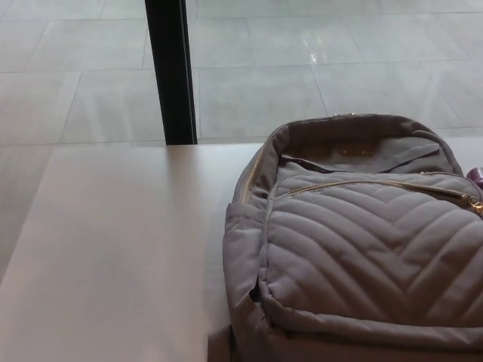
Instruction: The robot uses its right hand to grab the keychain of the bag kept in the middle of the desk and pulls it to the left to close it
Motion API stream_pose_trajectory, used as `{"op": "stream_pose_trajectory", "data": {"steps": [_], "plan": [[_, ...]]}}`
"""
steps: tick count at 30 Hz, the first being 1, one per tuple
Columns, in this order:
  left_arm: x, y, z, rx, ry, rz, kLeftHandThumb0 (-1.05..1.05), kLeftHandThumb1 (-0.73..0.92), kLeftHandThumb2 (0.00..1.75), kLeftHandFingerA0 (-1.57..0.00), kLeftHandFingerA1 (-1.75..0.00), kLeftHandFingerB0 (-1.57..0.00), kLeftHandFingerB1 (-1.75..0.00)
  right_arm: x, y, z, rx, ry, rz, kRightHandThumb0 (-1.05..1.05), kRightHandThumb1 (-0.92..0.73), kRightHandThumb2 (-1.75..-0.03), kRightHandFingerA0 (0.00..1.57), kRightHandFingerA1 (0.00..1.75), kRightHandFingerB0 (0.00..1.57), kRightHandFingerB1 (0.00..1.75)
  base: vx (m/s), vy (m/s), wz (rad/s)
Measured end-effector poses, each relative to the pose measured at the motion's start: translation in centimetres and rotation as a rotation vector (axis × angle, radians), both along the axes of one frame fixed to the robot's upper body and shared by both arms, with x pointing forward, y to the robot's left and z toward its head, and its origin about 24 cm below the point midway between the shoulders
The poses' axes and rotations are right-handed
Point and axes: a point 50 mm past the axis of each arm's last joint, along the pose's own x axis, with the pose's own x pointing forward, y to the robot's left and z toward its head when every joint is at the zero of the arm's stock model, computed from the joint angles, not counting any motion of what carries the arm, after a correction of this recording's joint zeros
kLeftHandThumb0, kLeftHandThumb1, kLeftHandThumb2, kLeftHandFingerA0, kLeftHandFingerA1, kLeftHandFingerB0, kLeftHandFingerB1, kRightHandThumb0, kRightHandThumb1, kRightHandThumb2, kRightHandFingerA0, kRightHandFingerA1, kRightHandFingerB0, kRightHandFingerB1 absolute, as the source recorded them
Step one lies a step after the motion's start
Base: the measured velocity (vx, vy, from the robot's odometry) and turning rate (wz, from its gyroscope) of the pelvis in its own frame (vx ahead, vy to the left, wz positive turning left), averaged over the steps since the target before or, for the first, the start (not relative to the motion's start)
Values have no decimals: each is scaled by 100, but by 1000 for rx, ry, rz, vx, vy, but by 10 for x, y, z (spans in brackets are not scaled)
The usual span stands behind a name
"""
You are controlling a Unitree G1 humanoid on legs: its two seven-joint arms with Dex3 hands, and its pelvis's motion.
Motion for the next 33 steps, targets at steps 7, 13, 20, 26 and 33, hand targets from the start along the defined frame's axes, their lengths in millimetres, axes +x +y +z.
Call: {"op": "stream_pose_trajectory", "data": {"steps": [7, 13, 20, 26, 33], "plan": [[5, 8, 6, 2, -48, 4, -105, 81, 76, -28, -133, -10, -122, 30, -23, 27, -16, -223, -67, -96, -64, -91, 0, 0, 0, 1, 0, 0, 0], [9, 8, 6, -16, -70, 3, -105, 82, 75, -23, -128, -4, -118, 76, -37, 68, -51, -493, -64, -83, -56, -92, 3, 13, 0, 16, 0, 0, 0], [12, 7, 6, -27, -78, -3, -105, 57, 123, -46, -103, -5, -79, 138, -25, 128, -104, -763, 94, -83, -54, -91, 7, 48, 1, 38, 0, 0, 0], [13, 7, 5, -31, -80, -6, -105, 80, 71, -38, -128, -15, -114, 182, 8, 171, -131, -907, 301, -65, -66, -63, 13, 31, 4, 19, 0, 0, 0], [11, 5, 4, -42, -65, -17, -105, 80, 74, -37, -123, -13, -114, 214, 59, 193, -91, -893, 636, -72, -46, -86, 9, 47, 0, 23, 0, 0, 0]]}}
